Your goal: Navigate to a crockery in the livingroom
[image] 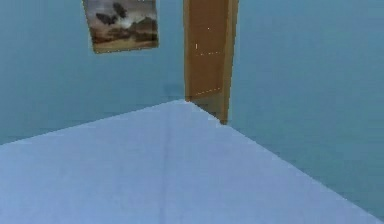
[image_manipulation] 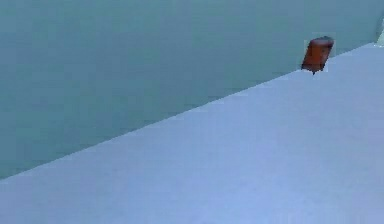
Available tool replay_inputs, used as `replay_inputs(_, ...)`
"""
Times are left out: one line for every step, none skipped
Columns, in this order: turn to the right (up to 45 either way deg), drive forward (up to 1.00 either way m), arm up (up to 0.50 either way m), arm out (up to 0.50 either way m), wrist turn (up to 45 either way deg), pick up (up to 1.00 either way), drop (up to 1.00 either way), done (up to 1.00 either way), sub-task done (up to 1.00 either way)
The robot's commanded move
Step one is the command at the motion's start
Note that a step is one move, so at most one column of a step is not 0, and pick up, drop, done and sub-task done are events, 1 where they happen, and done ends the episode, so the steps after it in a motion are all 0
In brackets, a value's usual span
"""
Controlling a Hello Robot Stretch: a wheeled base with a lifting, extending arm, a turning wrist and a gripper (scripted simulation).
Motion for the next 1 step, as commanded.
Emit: replay_inputs(-3.0,0.00,0.00,0.00,0.0,0.00,0.00,0.00,0.00)
